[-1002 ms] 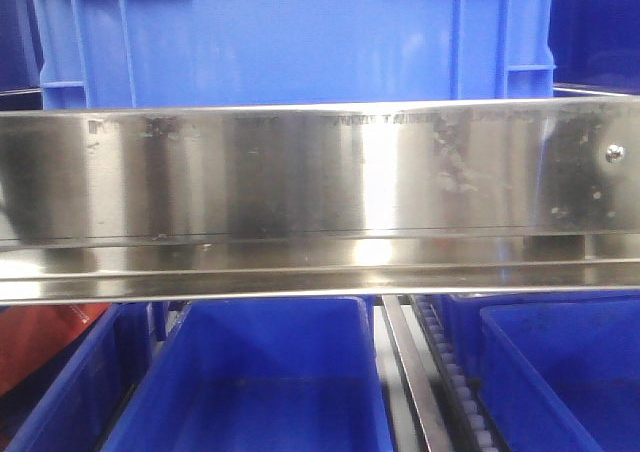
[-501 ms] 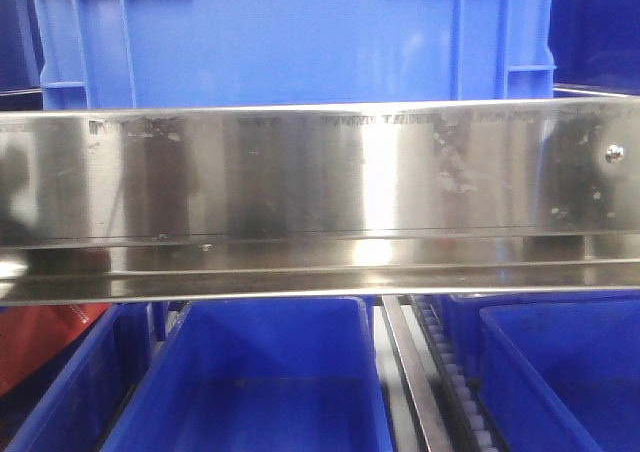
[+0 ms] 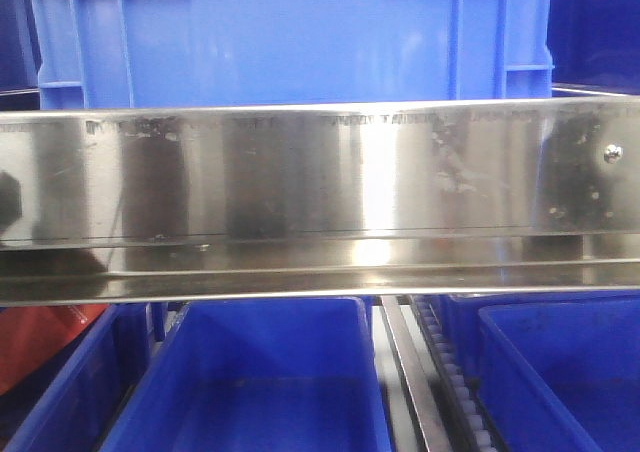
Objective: Place cylindrical capacitor in blue bin on shelf
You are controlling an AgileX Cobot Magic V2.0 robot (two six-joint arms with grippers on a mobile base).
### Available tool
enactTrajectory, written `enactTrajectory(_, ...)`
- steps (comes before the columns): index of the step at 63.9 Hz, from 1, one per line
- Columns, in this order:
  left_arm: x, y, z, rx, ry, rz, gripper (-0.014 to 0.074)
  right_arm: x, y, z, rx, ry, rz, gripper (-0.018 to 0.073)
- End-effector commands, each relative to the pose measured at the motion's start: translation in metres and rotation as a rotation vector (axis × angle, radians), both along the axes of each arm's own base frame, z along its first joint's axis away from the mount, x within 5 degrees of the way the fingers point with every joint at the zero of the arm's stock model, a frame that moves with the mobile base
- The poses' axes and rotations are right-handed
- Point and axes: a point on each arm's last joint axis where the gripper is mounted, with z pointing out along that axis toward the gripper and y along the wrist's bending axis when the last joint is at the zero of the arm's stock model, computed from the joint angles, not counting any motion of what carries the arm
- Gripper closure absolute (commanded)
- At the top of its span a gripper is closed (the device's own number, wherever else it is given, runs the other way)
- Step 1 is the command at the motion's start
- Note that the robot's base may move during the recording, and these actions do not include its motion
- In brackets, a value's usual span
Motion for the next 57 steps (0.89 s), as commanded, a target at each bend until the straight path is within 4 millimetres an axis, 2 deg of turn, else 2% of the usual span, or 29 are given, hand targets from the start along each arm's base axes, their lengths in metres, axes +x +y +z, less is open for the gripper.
enactTrajectory(1,-0.001,0.0,0.004,-0.005,-0.035,0.002,0.0708,0.0,0.0,0.001,0.01,-0.02,0.005,0.0712)
enactTrajectory(33,-0.001,0.0,0.004,-0.005,-0.035,0.002,0.0708,0.0,0.0,0.001,0.009,-0.017,0.004,0.0712)
enactTrajectory(40,-0.001,0.0,0.004,-0.005,-0.035,0.002,0.0708,-0.001,0.002,0.002,0.058,-0.002,0.009,0.0712)
enactTrajectory(50,-0.001,0.0,0.004,-0.005,-0.035,0.002,0.0708,0.003,-0.002,0.002,0.11,-0.061,-0.057,0.0712)
enactTrajectory(57,-0.001,0.0,0.004,-0.005,-0.035,0.002,0.0708,0.004,-0.009,-0.008,0.159,-0.131,-0.146,0.0712)
